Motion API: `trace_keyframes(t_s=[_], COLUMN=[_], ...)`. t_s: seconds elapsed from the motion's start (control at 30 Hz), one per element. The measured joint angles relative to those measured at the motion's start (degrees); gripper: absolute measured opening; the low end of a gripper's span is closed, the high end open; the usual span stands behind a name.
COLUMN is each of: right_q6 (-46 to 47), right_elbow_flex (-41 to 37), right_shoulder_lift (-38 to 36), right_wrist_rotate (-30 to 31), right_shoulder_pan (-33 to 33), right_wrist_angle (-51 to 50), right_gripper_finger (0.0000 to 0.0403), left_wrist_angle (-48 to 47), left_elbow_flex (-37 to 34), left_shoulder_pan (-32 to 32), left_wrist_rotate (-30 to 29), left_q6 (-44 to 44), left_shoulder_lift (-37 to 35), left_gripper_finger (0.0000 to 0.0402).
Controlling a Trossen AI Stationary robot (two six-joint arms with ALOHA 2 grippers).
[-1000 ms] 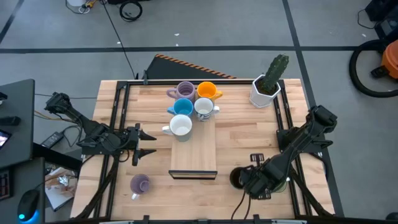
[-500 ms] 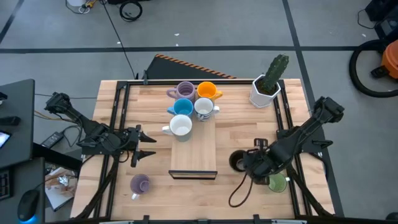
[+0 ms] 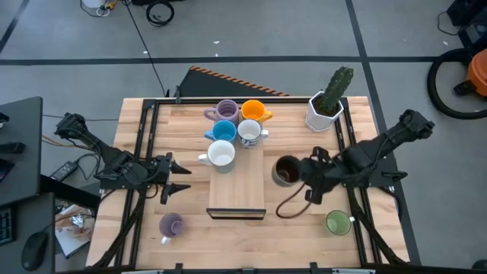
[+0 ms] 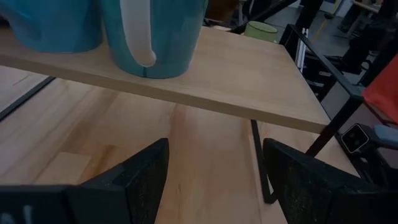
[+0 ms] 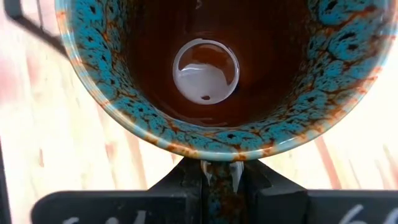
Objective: Place coffee mugs
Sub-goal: Put the brown mug on the shelf
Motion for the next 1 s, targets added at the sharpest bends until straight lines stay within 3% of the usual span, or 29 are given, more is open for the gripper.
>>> trace_keyframes(t_s=[0.37,0.57,1.0], right_q6=[-15.4,-20.9,-23.8], right_elbow_flex=[7.8,10.3,21.1], right_shoulder_lift=[3.8,7.3,19.2], right_wrist_rotate=[-1.3,-7.2,-8.5], right_shoulder_pan=[-10.3,-14.0,-20.1], right_wrist_angle=[2.0,6.5,3.5], right_gripper_finger=[0.0049,0.0049,0.0049], left_wrist_angle=[0.0,0.0,0.0], left_elbow_flex=[0.0,0.0,0.0], left_shoulder_pan=[0.1,0.2,0.2], left_wrist_rotate=[-1.5,-1.7,-2.1], left_q6=[0.2,0.2,0.2], left_shoulder_lift=[0.0,0.0,0.0], left_gripper_finger=[0.0265,0.0265,0.0265])
